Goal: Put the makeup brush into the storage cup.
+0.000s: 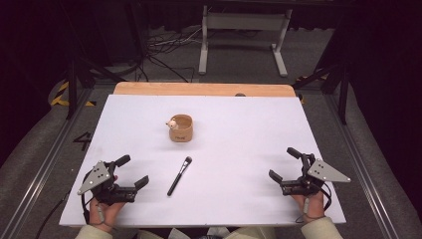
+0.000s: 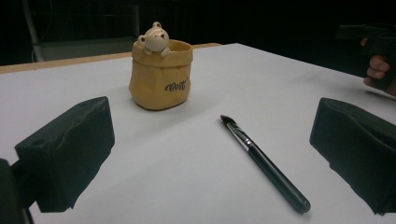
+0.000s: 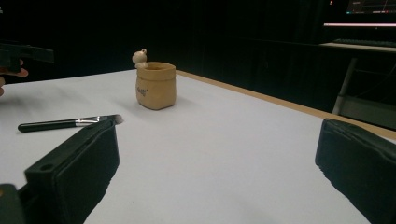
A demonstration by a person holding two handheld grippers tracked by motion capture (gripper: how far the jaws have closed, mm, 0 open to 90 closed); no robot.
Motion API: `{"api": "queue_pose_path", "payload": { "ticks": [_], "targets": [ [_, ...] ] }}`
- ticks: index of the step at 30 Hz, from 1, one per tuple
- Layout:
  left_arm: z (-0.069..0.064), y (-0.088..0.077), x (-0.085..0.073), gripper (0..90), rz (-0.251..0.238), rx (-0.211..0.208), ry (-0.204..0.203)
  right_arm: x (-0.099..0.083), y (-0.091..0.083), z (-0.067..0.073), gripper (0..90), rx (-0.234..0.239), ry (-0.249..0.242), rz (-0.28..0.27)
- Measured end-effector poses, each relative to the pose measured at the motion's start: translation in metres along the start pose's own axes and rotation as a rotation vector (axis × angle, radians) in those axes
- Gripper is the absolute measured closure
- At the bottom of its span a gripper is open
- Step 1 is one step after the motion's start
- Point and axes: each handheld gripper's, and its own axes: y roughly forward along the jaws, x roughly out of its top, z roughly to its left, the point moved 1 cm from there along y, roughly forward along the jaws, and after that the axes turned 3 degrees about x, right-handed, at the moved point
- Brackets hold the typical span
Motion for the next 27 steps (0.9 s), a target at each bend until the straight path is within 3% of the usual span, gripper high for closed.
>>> {"api": "queue_pose_path", "payload": {
  "ticks": [16,19,22,25,27],
  "targets": [
    [-0.002,0.001,0.002,0.3,0.003,0.002,0.004,0.001,0.000,0.001,0.0,0.002,-0.005,-0.009],
    [-0.002,0.005,0.006,0.1,-0.015,0.018,-0.012,0.000,0.000,0.001,0.0,0.008,0.000,-0.006],
    [-0.005,0.012,0.013,0.1,-0.033,0.004,-0.022,0.000,0.001,0.001,0.0,0.006,0.002,-0.002],
    [-0.010,0.019,0.022,0.1,-0.034,-0.009,0.021,0.000,0.001,0.002,0.0,0.009,0.000,-0.001],
    [-0.011,0.024,0.027,0.1,-0.035,-0.018,0.026,0.000,0.002,0.002,0.0,0.012,0.001,0.000]
  ]
}}
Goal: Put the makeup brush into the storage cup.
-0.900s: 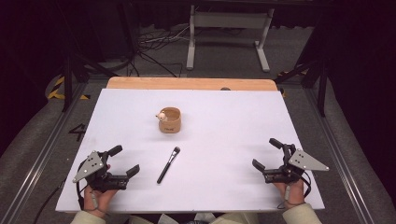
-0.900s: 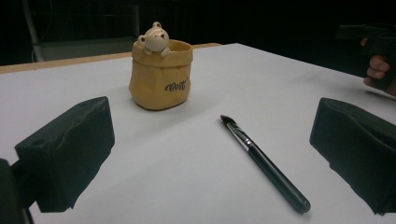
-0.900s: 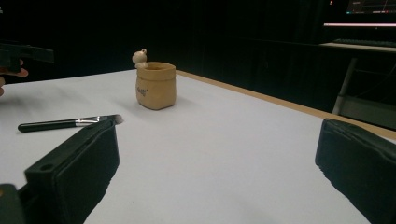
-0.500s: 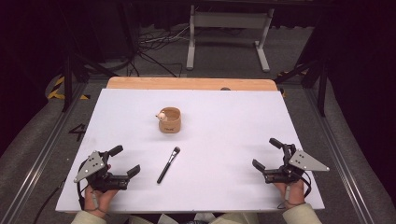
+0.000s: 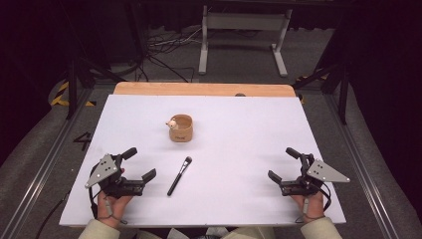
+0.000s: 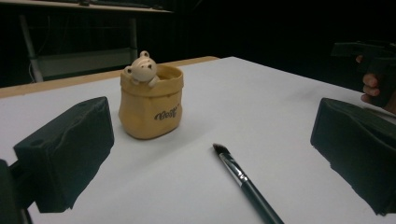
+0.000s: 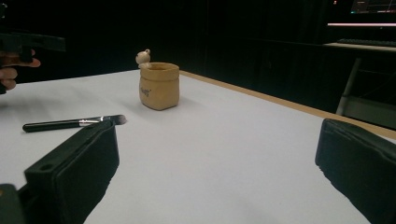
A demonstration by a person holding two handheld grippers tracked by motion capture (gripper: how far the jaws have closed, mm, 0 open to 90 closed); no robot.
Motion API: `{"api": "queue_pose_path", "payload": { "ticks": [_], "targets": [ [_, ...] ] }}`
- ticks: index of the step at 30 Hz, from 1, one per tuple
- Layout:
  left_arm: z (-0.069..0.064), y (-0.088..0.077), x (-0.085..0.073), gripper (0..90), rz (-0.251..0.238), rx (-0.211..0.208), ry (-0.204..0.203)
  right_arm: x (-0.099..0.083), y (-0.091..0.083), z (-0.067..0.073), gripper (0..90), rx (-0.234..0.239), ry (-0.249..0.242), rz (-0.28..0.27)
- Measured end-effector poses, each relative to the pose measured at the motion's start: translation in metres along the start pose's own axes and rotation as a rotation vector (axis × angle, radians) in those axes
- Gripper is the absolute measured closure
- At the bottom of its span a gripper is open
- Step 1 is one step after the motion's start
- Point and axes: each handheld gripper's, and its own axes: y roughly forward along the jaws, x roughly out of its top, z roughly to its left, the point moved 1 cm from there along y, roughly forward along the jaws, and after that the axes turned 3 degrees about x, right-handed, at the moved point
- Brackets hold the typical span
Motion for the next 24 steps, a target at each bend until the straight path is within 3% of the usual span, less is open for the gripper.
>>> {"api": "queue_pose_path", "payload": {
  "ticks": [11,24],
  "targets": [
    [-0.010,0.021,0.014,0.1,0.020,-0.031,0.032,0.000,0.000,0.000,0.0,0.010,0.006,0.002],
    [-0.019,0.044,0.030,0.1,0.073,-0.062,0.023,0.000,0.000,0.000,0.0,0.019,0.008,0.000]
  ]
}}
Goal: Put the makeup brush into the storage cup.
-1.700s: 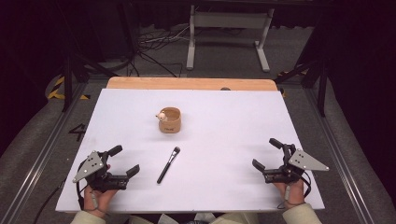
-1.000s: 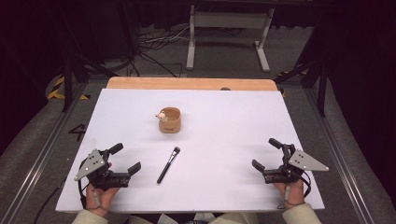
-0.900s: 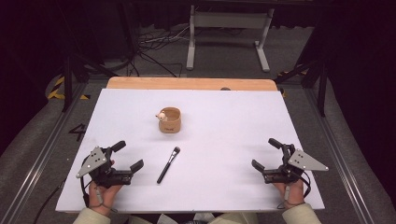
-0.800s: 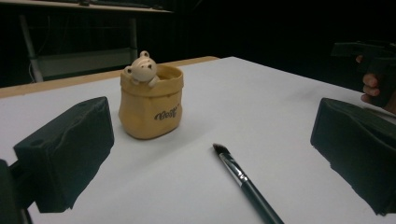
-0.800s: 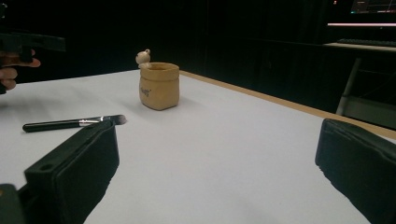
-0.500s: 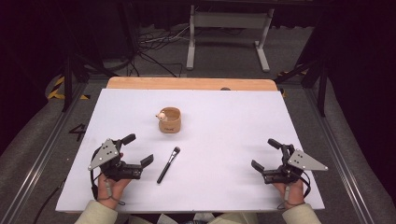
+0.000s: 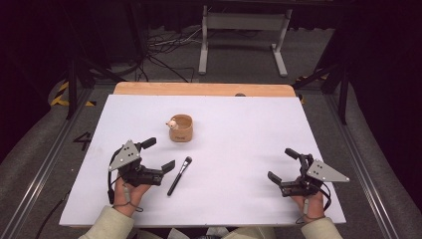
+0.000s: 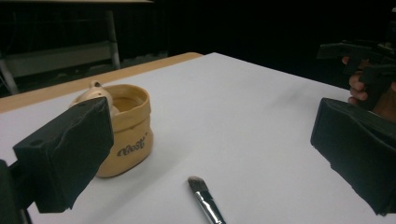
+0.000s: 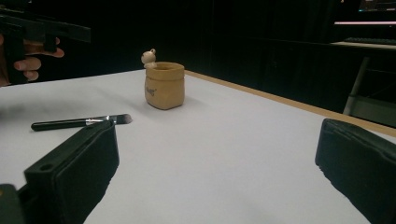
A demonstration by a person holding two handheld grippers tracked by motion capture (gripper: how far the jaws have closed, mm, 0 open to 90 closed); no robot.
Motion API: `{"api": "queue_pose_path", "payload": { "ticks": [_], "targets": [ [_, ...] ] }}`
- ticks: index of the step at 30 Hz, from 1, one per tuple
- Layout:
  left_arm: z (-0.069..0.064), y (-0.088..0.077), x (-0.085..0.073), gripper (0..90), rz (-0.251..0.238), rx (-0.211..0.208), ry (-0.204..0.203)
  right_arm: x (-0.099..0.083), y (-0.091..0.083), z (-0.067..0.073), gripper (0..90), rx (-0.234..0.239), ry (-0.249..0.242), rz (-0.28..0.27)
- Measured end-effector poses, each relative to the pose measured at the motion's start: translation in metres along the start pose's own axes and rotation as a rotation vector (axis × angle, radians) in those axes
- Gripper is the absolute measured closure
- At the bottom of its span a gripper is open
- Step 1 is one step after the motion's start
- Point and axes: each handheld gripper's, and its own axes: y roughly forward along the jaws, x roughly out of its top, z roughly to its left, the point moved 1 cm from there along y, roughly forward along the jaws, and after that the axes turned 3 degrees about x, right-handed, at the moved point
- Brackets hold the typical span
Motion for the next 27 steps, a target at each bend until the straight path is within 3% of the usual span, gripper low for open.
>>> {"api": "queue_pose_path", "payload": {
  "ticks": [8,14,16,21,26,27],
  "targets": [
    [-0.002,0.007,0.010,0.0,0.056,0.000,0.003,0.000,0.000,0.000,0.0,0.010,0.004,-0.007],
    [-0.002,0.011,0.021,0.1,0.184,0.040,-0.022,0.000,-0.001,0.001,0.0,0.012,0.003,-0.009],
    [-0.002,0.012,0.024,0.0,0.233,0.072,-0.038,0.000,-0.002,0.001,0.0,0.015,0.005,-0.013],
    [-0.001,0.016,0.028,0.1,0.337,0.081,-0.064,0.000,-0.003,0.000,0.0,0.014,0.014,-0.019],
    [-0.003,0.020,0.031,0.4,0.400,0.130,-0.047,0.000,-0.003,0.000,0.0,0.016,0.018,-0.019],
    [-0.003,0.021,0.032,0.4,0.417,0.122,-0.042,-0.001,-0.003,0.000,0.0,0.017,0.022,-0.020]
  ]
}}
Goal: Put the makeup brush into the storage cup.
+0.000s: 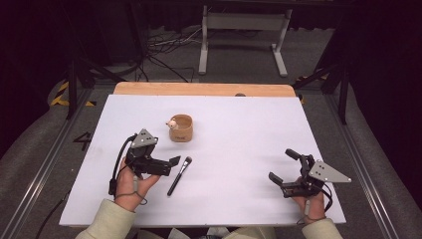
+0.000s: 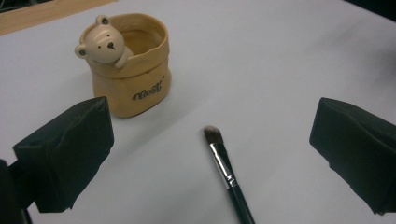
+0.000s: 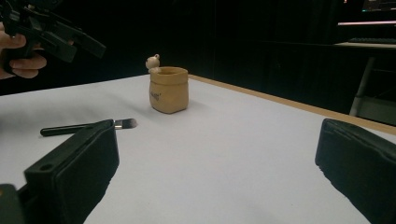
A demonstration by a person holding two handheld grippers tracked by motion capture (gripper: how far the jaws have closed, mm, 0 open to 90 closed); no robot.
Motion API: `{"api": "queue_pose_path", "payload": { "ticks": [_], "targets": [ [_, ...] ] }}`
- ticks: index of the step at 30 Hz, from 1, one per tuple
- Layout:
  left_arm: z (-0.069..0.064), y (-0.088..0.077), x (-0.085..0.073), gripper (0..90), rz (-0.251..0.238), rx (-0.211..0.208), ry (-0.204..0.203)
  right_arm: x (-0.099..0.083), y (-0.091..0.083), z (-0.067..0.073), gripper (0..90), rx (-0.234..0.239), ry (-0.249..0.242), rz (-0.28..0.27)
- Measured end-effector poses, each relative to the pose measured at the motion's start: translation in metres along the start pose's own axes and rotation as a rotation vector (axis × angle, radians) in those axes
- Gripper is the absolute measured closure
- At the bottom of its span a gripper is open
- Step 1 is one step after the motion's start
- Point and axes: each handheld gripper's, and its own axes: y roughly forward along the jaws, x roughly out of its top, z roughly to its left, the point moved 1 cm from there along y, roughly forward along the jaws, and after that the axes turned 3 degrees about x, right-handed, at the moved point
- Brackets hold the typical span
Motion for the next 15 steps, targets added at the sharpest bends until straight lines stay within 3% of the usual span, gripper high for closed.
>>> {"api": "queue_pose_path", "payload": {
  "ticks": [15],
  "targets": [
    [0.000,0.004,0.020,0.7,0.183,0.022,0.048,0.000,-0.001,0.000,0.0,-0.010,0.004,0.007]
  ]
}}
